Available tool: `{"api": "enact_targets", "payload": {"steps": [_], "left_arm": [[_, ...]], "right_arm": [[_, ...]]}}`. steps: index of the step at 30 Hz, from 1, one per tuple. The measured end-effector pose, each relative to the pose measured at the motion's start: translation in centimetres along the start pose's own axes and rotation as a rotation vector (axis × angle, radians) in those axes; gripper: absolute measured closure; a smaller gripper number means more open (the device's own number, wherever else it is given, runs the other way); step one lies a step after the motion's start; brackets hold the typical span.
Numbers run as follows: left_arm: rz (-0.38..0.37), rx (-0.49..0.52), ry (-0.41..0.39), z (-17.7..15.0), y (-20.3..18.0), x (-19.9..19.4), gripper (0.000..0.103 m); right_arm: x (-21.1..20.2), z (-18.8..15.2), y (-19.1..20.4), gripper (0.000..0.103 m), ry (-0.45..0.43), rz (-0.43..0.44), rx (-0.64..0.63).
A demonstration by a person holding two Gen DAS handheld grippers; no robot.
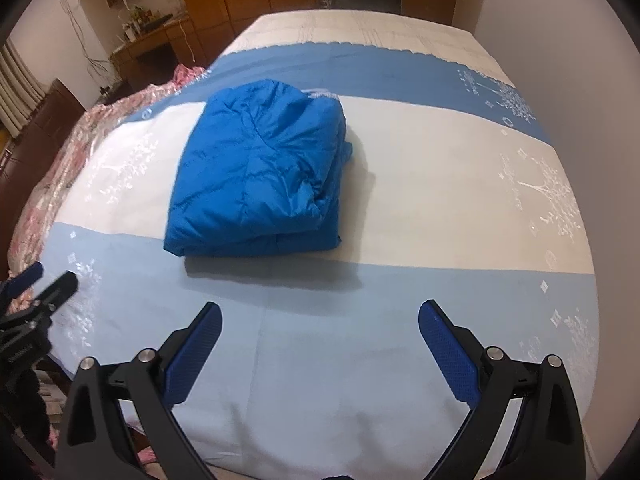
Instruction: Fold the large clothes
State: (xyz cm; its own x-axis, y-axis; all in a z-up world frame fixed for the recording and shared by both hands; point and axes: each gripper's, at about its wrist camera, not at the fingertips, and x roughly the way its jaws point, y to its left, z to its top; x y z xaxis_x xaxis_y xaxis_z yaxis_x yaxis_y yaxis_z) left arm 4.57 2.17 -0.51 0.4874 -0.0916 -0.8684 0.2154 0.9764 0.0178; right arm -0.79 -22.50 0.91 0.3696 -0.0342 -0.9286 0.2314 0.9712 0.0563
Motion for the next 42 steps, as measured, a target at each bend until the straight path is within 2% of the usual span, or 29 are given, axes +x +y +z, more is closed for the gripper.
{"api": "enact_targets", "payload": {"steps": [10, 42], "left_arm": [[0.020, 0.008, 0.003, -0.54, 0.01, 0.06, 0.008], [-0.009, 0.006, 0.025, -0.46, -0.73, 0.82, 0.008]], "right_arm": [[-0.01, -0.58, 0.07, 0.004, 0.007, 0.001, -0.003], [0.83, -0.13, -0.14, 0.004, 0.026, 0.004, -0.021]]}}
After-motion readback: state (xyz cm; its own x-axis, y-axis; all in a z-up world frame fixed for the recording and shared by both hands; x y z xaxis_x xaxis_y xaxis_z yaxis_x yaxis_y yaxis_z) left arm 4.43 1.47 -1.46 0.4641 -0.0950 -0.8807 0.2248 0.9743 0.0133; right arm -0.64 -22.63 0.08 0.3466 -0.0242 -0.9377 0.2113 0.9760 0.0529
